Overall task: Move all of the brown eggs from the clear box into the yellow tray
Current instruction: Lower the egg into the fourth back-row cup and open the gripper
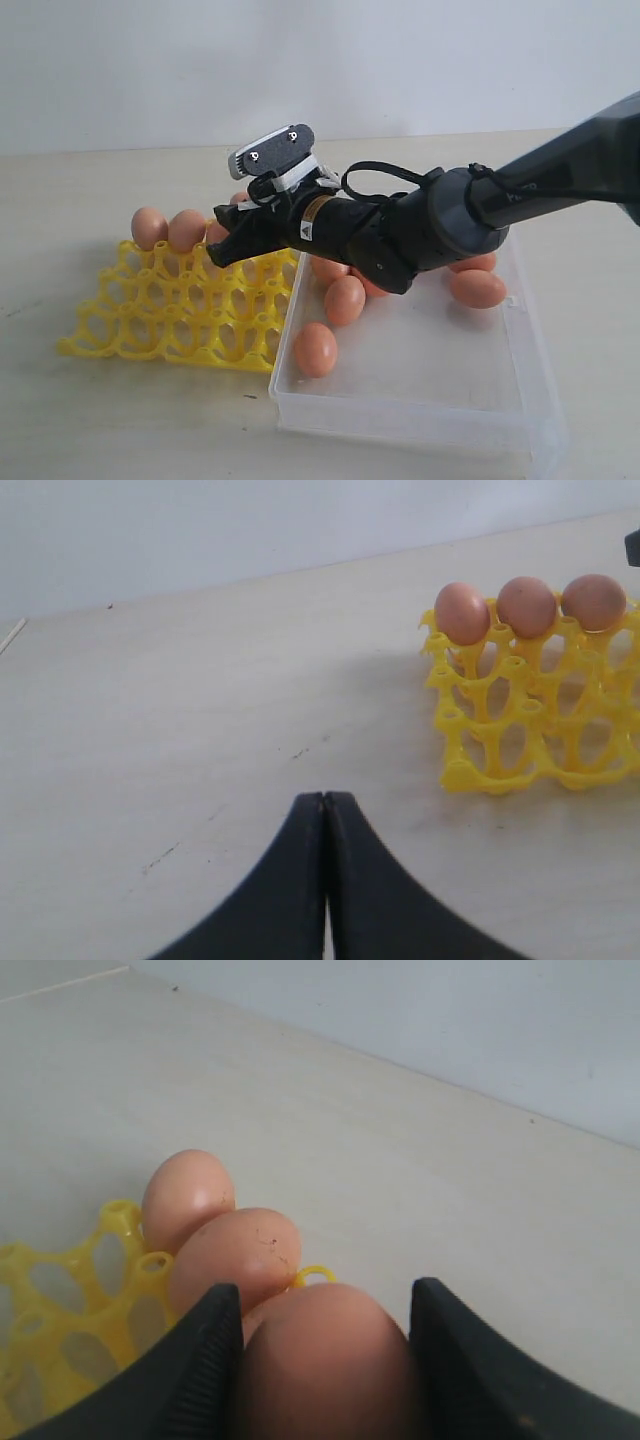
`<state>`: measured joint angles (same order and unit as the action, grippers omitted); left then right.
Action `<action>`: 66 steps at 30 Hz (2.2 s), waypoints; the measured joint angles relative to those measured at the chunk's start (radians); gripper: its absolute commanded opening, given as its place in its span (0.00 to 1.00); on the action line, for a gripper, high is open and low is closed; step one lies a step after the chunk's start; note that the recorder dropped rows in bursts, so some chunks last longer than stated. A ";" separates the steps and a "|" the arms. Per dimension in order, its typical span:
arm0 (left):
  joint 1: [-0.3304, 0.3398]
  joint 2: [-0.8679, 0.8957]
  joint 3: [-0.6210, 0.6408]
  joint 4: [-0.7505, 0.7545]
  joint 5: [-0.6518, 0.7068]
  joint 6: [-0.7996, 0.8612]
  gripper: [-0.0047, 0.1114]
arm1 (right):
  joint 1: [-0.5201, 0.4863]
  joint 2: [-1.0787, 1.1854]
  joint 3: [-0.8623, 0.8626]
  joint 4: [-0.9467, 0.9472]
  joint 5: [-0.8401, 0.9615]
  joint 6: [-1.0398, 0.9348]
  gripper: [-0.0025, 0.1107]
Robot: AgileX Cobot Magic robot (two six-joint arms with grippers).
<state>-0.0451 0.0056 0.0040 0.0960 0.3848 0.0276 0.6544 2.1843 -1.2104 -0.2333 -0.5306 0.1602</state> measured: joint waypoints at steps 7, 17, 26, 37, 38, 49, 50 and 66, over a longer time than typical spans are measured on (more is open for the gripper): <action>0.000 0.000 0.000 0.000 0.000 0.000 0.04 | 0.000 0.017 0.000 0.000 0.027 0.000 0.02; 0.000 0.000 0.000 0.000 0.000 0.000 0.04 | 0.000 0.017 0.000 0.000 0.033 0.005 0.06; 0.000 0.000 0.000 0.000 0.000 0.000 0.04 | 0.000 0.017 0.000 0.000 0.033 0.045 0.43; 0.000 0.000 0.000 0.000 0.000 0.000 0.04 | 0.000 0.017 0.000 0.000 0.045 0.045 0.53; 0.000 0.000 0.000 0.000 0.000 0.000 0.04 | 0.000 0.017 0.000 0.000 0.048 0.045 0.53; 0.000 0.000 0.000 0.000 0.000 0.000 0.04 | 0.000 -0.026 0.000 0.000 0.074 0.048 0.53; 0.000 0.000 0.000 0.000 0.000 0.000 0.04 | 0.000 -0.034 0.000 0.000 0.074 0.048 0.53; 0.000 0.000 0.000 0.000 0.000 0.000 0.04 | 0.011 -0.048 -0.002 0.017 0.270 0.160 0.54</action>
<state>-0.0451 0.0056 0.0040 0.0960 0.3848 0.0276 0.6655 2.1365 -1.2121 -0.2167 -0.2610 0.3198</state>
